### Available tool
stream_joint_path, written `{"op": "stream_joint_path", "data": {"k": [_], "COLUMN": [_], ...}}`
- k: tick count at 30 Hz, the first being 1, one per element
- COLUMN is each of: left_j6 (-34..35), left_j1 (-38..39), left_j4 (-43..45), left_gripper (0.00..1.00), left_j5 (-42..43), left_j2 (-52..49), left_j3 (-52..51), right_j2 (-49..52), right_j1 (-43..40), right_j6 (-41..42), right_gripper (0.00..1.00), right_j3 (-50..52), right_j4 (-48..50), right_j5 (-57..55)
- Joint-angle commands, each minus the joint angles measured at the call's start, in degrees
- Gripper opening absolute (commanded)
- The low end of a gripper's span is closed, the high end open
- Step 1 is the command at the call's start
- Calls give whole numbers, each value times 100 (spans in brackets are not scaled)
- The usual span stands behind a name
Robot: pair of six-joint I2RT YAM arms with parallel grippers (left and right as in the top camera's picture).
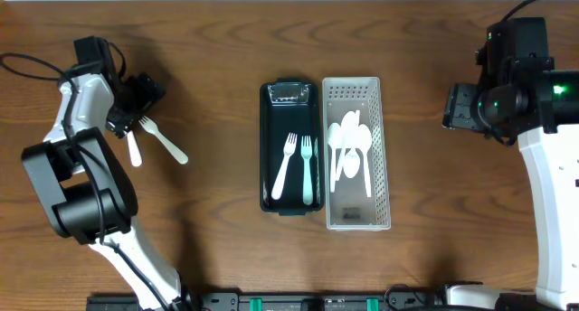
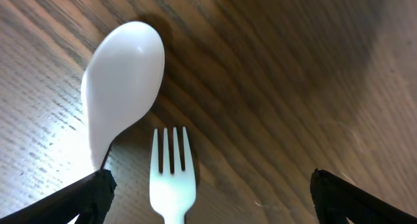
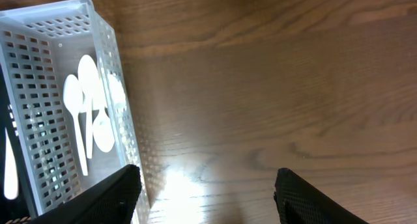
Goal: Pack container
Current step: 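Move the left gripper to the last white fork and grasp it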
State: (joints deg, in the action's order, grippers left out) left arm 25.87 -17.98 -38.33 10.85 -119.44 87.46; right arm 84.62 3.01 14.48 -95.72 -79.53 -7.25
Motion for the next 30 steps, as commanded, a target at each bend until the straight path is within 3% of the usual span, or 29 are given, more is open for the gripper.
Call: {"op": "stream_joint_path", "data": {"k": [1,17,30], "left_j6": [-50,-57,35], "left_j1": [7,44,197], "left_j4": [46,157,-603], "left_gripper": [98,98,98], "left_j5": [52,28,-577], "left_j2": [-219,-533,-533], "left_j3": [118,118,118], "right_j2": [4,4,4], "right_j1": [-37,-37,-37], "right_j6": [136,136,133], "right_gripper": [70,70,70], "right_j3": [26,26,26], "right_j4": [4,2,0], "right_j5": [20,20,17]}}
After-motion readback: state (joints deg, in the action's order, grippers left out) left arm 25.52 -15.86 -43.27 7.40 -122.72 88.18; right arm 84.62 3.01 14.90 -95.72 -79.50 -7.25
